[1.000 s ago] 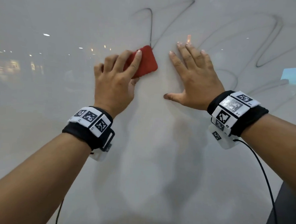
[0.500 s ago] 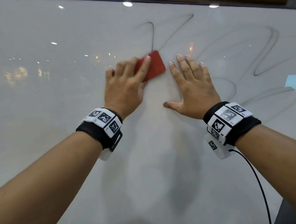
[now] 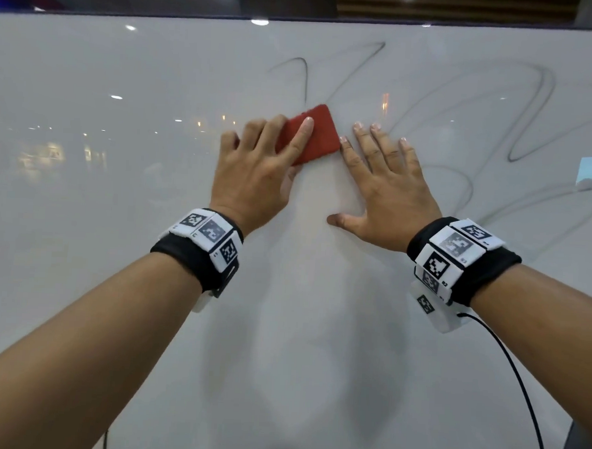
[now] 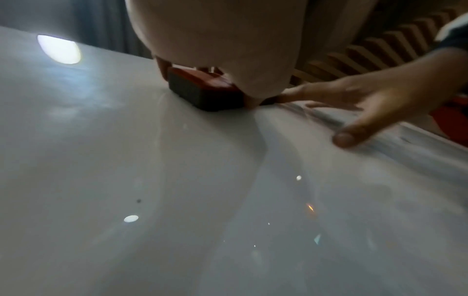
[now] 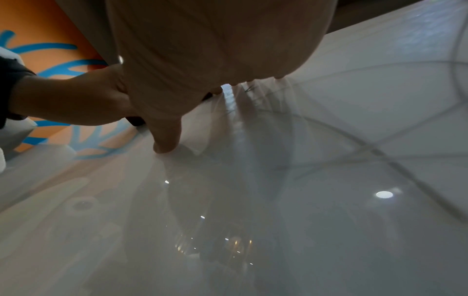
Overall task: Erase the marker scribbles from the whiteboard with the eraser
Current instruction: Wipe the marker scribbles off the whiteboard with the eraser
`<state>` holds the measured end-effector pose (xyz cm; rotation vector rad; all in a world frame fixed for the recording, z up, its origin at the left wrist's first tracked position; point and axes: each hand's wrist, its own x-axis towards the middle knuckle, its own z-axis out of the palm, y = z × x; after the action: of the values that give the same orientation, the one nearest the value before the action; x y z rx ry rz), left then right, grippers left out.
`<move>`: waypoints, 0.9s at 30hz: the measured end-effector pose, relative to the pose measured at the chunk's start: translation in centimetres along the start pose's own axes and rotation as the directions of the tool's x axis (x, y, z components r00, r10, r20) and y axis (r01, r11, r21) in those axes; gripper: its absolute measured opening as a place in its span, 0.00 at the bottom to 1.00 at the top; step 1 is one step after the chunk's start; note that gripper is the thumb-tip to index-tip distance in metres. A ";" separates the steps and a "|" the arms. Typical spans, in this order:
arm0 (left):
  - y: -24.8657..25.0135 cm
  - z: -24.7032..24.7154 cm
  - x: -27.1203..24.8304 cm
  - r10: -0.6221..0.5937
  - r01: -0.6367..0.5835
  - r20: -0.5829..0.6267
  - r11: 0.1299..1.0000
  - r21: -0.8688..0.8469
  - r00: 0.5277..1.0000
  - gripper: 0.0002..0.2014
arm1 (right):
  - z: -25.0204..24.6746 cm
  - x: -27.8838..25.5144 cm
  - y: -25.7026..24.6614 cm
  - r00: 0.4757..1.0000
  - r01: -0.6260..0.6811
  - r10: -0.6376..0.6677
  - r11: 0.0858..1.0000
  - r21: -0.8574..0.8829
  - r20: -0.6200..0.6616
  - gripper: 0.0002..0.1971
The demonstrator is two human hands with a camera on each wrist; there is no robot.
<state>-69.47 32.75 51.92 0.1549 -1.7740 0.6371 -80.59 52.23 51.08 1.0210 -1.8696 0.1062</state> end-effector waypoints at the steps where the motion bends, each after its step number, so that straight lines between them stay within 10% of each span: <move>1: -0.7 0.0 0.1 0.014 -0.014 -0.009 1.000 0.015 1.000 0.30 | 0.0 0.0 0.0 1.000 -0.001 0.001 1.000 -0.001 -0.002 0.56; 5: -0.7 -0.4 1.6 -0.453 0.453 0.013 0.888 -0.083 0.891 0.32 | 0.1 0.0 0.0 1.000 -0.003 0.003 1.000 0.001 0.008 0.56; 11: 0.0 0.4 0.7 -0.067 0.067 -0.046 0.998 -0.007 0.997 0.29 | -0.1 0.1 -0.1 1.000 -0.004 0.004 1.000 -0.006 -0.008 0.56; 18: 0.6 -0.2 1.4 -0.241 0.239 -0.037 0.969 -0.069 0.970 0.31 | -3.1 2.5 0.6 0.997 -0.030 0.033 0.998 0.047 -0.070 0.51; 22: 0.5 -1.1 2.9 -0.545 0.545 0.026 0.834 -0.084 0.838 0.32 | -3.3 2.9 0.9 0.999 -0.025 0.025 1.000 0.002 -0.022 0.53; 27: -0.1 -0.8 1.6 -0.037 0.037 0.017 0.999 0.013 0.999 0.30 | -3.2 2.9 0.9 0.999 -0.023 0.023 1.000 0.007 -0.026 0.53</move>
<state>-69.27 33.37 53.61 0.2016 -1.7802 0.6219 -79.53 52.59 55.32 0.9983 -1.8587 0.1384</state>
